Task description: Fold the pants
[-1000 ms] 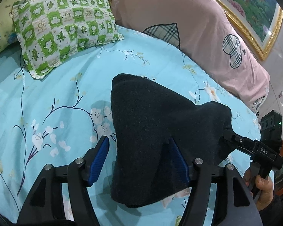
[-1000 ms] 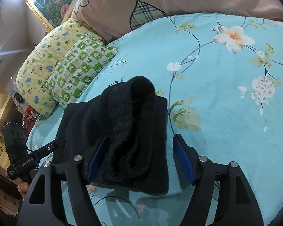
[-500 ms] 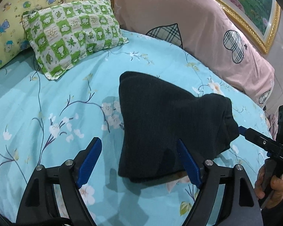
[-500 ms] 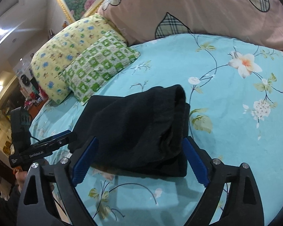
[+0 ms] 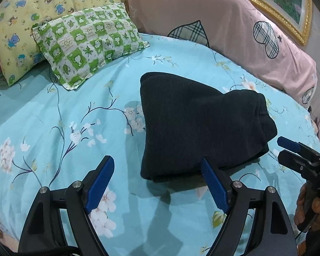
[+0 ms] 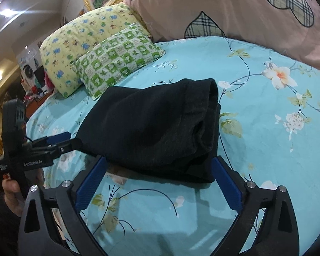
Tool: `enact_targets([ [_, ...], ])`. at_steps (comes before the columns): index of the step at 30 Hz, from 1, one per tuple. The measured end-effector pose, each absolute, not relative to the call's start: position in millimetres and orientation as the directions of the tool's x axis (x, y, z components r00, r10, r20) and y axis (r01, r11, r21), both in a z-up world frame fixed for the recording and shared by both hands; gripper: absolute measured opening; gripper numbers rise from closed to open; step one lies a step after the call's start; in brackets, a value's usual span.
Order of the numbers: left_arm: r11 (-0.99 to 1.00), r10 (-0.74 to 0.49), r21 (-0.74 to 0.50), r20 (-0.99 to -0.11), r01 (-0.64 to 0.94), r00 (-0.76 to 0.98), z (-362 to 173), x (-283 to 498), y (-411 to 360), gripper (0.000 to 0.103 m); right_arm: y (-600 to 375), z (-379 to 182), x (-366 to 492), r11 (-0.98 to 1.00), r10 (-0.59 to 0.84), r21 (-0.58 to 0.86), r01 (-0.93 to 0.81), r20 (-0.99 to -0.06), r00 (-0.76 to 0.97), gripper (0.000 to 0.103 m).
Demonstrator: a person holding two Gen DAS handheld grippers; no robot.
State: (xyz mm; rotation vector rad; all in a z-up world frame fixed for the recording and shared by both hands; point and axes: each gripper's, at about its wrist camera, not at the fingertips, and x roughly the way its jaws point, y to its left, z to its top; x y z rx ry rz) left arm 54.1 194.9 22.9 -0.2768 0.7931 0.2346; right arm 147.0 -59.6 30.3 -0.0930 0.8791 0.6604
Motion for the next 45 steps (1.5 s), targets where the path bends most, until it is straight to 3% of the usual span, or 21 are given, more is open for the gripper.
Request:
enact_targets([
  [10,0.949,0.172,-0.062,-0.717,-0.308,0.676,26,45,181,0.085,-52,35,131,0.789,0.479,0.118,-0.603,-0.733,0.483,0.100],
  [45,0.953,0.222,0.008,-0.697,-0.302,0.682,13,42,168,0.091,-36,20,110,0.769,0.466,0.039,-0.639,-0.718,0.517,0.103],
])
